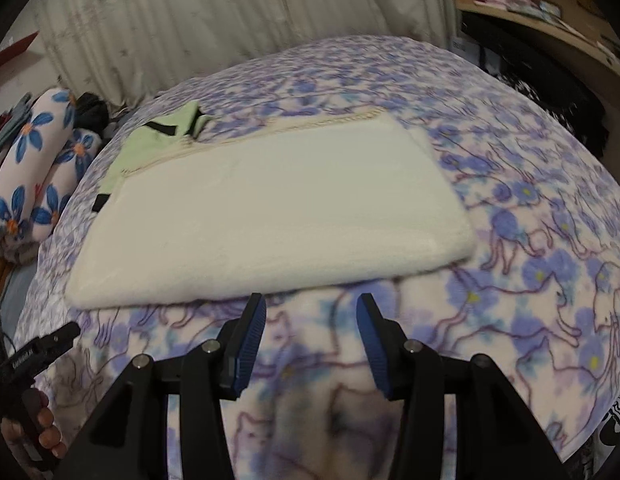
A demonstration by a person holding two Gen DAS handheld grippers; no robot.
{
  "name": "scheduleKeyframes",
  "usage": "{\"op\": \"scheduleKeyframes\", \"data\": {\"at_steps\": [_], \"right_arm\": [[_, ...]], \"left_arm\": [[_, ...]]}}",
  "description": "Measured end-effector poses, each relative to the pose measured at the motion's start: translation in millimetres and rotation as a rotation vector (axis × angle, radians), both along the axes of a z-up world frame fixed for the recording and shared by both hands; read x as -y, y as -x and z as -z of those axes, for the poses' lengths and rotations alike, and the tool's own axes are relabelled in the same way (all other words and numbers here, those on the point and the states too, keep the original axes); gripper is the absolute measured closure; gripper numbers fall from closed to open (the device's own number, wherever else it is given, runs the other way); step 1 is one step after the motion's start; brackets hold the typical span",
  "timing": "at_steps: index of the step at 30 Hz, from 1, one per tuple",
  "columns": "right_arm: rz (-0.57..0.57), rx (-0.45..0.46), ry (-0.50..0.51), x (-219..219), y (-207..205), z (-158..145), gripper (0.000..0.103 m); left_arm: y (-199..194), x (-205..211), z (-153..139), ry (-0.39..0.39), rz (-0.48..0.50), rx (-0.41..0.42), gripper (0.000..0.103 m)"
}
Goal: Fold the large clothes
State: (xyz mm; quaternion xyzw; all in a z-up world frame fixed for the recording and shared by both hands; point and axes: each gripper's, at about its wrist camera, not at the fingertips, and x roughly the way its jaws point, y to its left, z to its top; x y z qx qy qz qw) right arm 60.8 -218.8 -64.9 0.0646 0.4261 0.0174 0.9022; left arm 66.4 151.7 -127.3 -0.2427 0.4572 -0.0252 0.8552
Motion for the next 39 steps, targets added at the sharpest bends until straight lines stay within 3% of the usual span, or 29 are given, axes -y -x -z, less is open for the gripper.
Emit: {"op": "scheduleKeyframes", "data": {"at_steps": [8,16,17,18,21,25,27,31,39], "right_arm": [[-0.094,0.015,0.051,-43.5,-11.5,2.4,0.056],[-0.153,0.034,0.097,-75.6,-51.6,5.5,0.056],[-0.16,0.039,0.105,-80.3,-58.3,5.9,0.056],[-0.164,0.046,0.112,-83.9,-63.7,6.0,0.057],[-0.175,0.072,0.158,-97.6,-83.9,8.9,0.058],[-0.178,0.041,0.227,-109.4,-113.9,30.9,0.072],[-0.196,-0.028,0.204,-109.5,-124.3,49.1,0.074],[-0.224,-0.017,0.196,-106.1,-121.8,59.8,0.074],[-0.232,-0.074,-0.003,-76.1,-121.7,62.3,0.074]], "left_arm": [[-41.2,-20.0,38.0,0.173,-0.082,0.018,0.024],[-97.2,-31.9,46.0,0.194,-0.165,0.074,0.025],[-101.8,-32.9,45.1,0.185,-0.182,0.088,0.032],[-105.3,-36.7,44.3,0.165,-0.203,0.098,0.05],[-113.6,-38.2,40.3,0.143,-0.22,0.129,0.075],[-107.0,-20.9,16.1,-0.019,-0.191,0.205,0.081],[-105.0,-10.4,-0.8,-0.079,-0.178,0.241,0.082],[-94.9,14.5,-40.1,-0.172,-0.114,0.33,0.082],[-94.0,112.0,-116.8,-0.297,0.074,0.484,0.085]]}}
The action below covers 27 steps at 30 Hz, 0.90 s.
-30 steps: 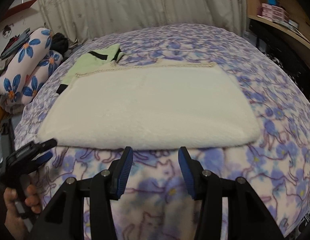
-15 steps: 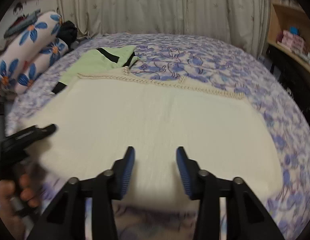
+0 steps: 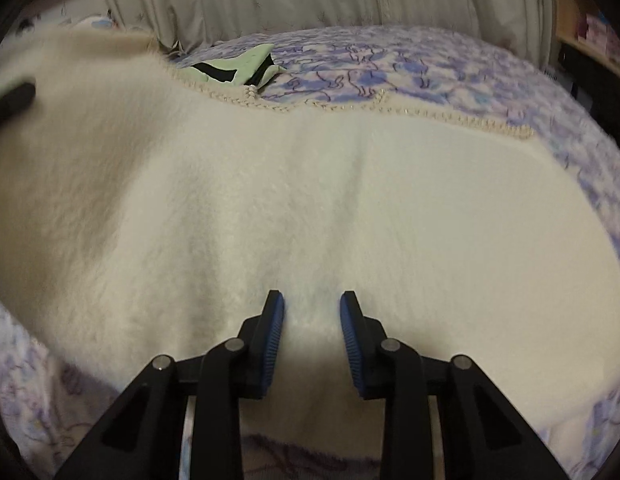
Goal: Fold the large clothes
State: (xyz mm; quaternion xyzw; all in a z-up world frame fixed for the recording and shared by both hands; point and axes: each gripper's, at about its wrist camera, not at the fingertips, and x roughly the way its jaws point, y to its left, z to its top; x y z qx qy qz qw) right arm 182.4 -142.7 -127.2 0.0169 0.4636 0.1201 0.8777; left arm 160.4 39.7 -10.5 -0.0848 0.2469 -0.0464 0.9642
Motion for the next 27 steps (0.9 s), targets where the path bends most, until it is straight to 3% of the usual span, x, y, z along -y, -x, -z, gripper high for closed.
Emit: {"op": "scheduleKeyframes", "data": {"at_steps": [4,6,10,13,15,18,20,27], "right_arm": [[0.013,-0.074,-0.222,35.8,14.0,-10.2,0.074],[0.082,-0.054,-0.294,69.8,33.0,-20.9,0.074],[0.241,0.022,-0.252,137.2,71.4,-36.7,0.074],[0.34,0.031,-0.2,184.2,95.3,-39.0,0.074],[0.393,0.015,-0.173,204.9,104.0,-35.6,0.074],[0.449,0.004,-0.185,230.1,119.0,-28.9,0.074],[0.462,-0.014,-0.203,239.2,123.0,-23.4,0.074],[0.452,0.005,-0.244,247.5,127.4,-25.6,0.074]], "left_arm": [[-11.3,57.4,-16.6,-0.07,0.076,0.0,0.085],[-18.3,86.1,-18.4,-0.076,0.12,-0.01,0.085],[-29.0,148.8,-4.2,-0.073,0.216,-0.063,0.085],[-35.8,198.9,26.7,-0.08,0.292,-0.146,0.085],[-40.9,231.8,58.4,-0.111,0.323,-0.232,0.085],[-38.3,259.0,88.5,-0.203,0.32,-0.245,0.084],[-35.7,264.3,88.6,-0.229,0.312,-0.23,0.084],[-38.2,258.6,61.6,-0.156,0.302,-0.224,0.084]]}}
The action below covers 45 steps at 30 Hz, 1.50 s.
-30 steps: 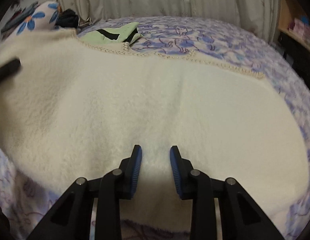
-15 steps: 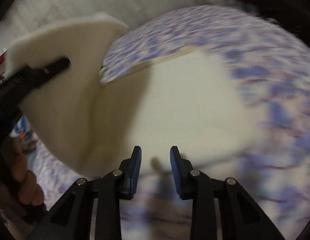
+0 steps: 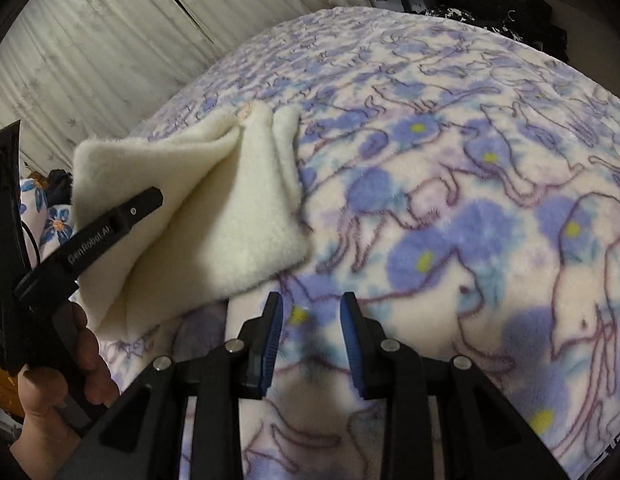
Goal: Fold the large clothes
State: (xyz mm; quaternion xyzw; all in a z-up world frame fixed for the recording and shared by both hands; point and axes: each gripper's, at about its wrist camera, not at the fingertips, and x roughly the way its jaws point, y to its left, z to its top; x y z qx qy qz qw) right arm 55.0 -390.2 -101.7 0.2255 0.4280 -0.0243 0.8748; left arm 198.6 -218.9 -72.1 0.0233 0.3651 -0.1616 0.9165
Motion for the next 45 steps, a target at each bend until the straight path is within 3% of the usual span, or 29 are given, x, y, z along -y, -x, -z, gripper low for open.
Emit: {"op": "scheduleKeyframes", "data": {"at_steps": [6,10,13,14,15,17,19,24,27,31,36,38,39,42,45], "right_arm": [[0.014,0.045,0.022,6.8,4.5,-16.4,0.074],[0.029,-0.003,0.04,11.2,-0.5,-7.2,0.074],[0.042,-0.042,0.06,13.2,-1.9,-1.0,0.074],[0.045,-0.049,0.07,13.6,-1.1,-1.0,0.074],[0.046,-0.055,0.075,14.5,-1.3,-1.9,0.074],[0.045,-0.061,0.075,16.6,-1.7,-5.4,0.073],[0.035,-0.058,0.061,18.1,-2.6,-13.5,0.065],[0.004,-0.005,0.053,16.6,-10.3,-46.9,0.065],[-0.035,0.046,0.034,9.5,-21.6,-72.2,0.063],[-0.1,0.056,0.03,-7.4,-53.5,-90.4,0.042],[-0.219,-0.044,0.081,-37.6,-104.0,-73.6,0.042],[-0.215,-0.103,0.1,-41.8,-117.0,-59.5,0.067],[-0.222,-0.125,0.095,-42.5,-121.6,-53.4,0.076],[-0.24,-0.03,0.098,-41.9,-110.3,-68.5,0.082],[-0.218,0.042,0.029,-25.1,-93.8,-70.0,0.084]], "left_arm": [[4.6,22.9,-16.8,0.06,0.043,0.009,0.084],[3.9,49.0,9.0,-0.029,0.09,-0.03,0.084],[2.8,51.3,21.1,-0.078,0.11,-0.066,0.076],[4.4,48.9,19.5,-0.071,0.127,-0.062,0.066],[4.2,45.4,16.3,-0.049,0.155,-0.083,0.044],[3.6,33.6,5.8,0.037,0.198,-0.16,0.017],[7.0,20.6,-6.1,0.108,0.235,-0.194,0.016],[16.3,-34.2,-40.2,0.192,0.216,-0.191,0.016],[11.8,-70.2,-42.7,0.135,0.126,-0.173,0.016],[-5.4,-108.2,-25.8,0.077,0.024,-0.226,0.016],[-20.7,-126.4,-7.2,0.079,0.01,-0.279,0.017],[-25.4,-127.6,-1.3,0.068,0.013,-0.294,0.018],[-27.9,-127.5,0.0,0.064,0.016,-0.295,0.024],[-28.9,-126.1,-4.9,0.061,0.032,-0.266,0.034],[-24.5,-125.2,-6.0,0.065,0.035,-0.232,0.036]]}}
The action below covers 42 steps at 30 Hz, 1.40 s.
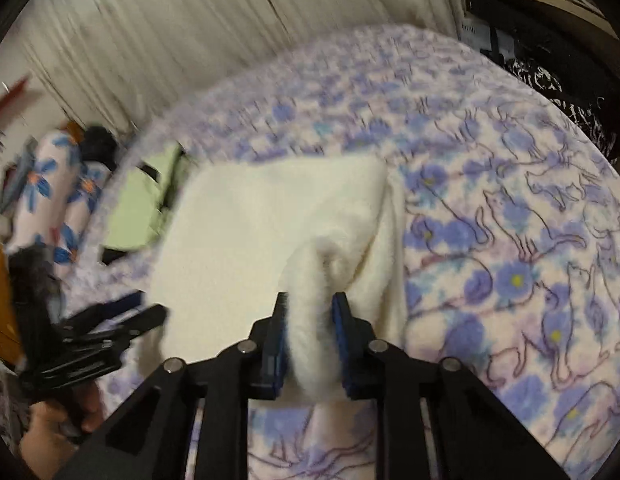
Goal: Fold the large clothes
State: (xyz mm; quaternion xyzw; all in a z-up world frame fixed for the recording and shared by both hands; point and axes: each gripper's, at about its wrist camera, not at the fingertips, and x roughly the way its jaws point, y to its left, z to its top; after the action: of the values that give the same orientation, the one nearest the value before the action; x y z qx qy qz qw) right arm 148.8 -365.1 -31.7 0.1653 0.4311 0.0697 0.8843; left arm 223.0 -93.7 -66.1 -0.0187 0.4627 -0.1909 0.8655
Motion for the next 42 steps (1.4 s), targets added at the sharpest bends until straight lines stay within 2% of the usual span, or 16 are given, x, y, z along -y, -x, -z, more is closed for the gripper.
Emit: {"op": "scheduleKeyframes", "data": {"at_steps": [1,4,7,11,14,18,22,23,26,27,30,34,36,38,39,42], "right_arm": [[0.017,-0.013,-0.019,6.5,1.6,9.2,0.085],[0.055,-0.121,-0.017,16.9,-0.2,65.1,0.09],[0.076,-0.107,-0.026,16.6,6.3,86.3,0.089],[0.076,-0.107,0.021,9.2,5.7,75.6,0.086],[0.071,-0.114,0.072,5.9,4.9,56.5,0.074],[0.054,-0.012,0.123,1.0,7.5,22.6,0.065],[-0.028,0.055,0.177,-25.9,-15.1,4.0,0.065],[-0.051,0.051,0.175,-32.4,-25.9,4.4,0.065],[-0.105,0.02,0.151,-51.5,-59.9,12.7,0.065],[-0.124,0.003,0.13,-59.0,-74.6,17.1,0.065],[-0.16,-0.029,0.1,-69.6,-112.4,30.1,0.065],[-0.085,-0.069,0.264,-62.3,-147.1,52.8,0.065],[-0.026,-0.07,0.301,-40.9,-154.1,55.9,0.067],[-0.008,-0.077,0.294,-24.9,-156.5,55.2,0.078],[0.0,-0.079,0.296,-18.5,-155.3,54.2,0.087],[0.001,-0.081,0.277,-10.2,-150.0,50.6,0.09]], "left_arm": [[0.7,0.1,2.4,-0.001,-0.002,0.004,0.036],[5.6,1.4,15.6,-0.038,-0.011,0.019,0.037],[14.6,3.7,28.9,-0.075,-0.014,0.048,0.037],[20.6,2.7,30.1,-0.082,-0.021,0.068,0.035],[18.2,-2.0,24.6,-0.066,-0.01,0.021,0.031],[12.3,-11.0,9.6,-0.024,-0.008,0.0,0.028],[-5.1,-17.0,-4.6,0.063,-0.017,0.021,0.028],[-12.0,-16.8,-5.9,0.072,-0.027,0.02,0.031],[-39.2,-10.6,-4.4,0.121,-0.005,-0.011,0.064],[-48.7,-7.3,-2.3,0.132,0.002,-0.022,0.07],[-71.3,4.7,1.2,0.118,0.014,-0.001,0.07],[-97.2,14.0,13.0,0.054,0.025,-0.017,0.071],[-106.3,12.7,19.6,0.053,0.032,-0.04,0.079],[-111.1,9.9,21.5,0.056,0.039,-0.046,0.083],[-113.1,7.1,22.0,0.065,0.041,-0.052,0.084],[-117.1,3.3,21.9,0.088,0.039,-0.066,0.085]]}}
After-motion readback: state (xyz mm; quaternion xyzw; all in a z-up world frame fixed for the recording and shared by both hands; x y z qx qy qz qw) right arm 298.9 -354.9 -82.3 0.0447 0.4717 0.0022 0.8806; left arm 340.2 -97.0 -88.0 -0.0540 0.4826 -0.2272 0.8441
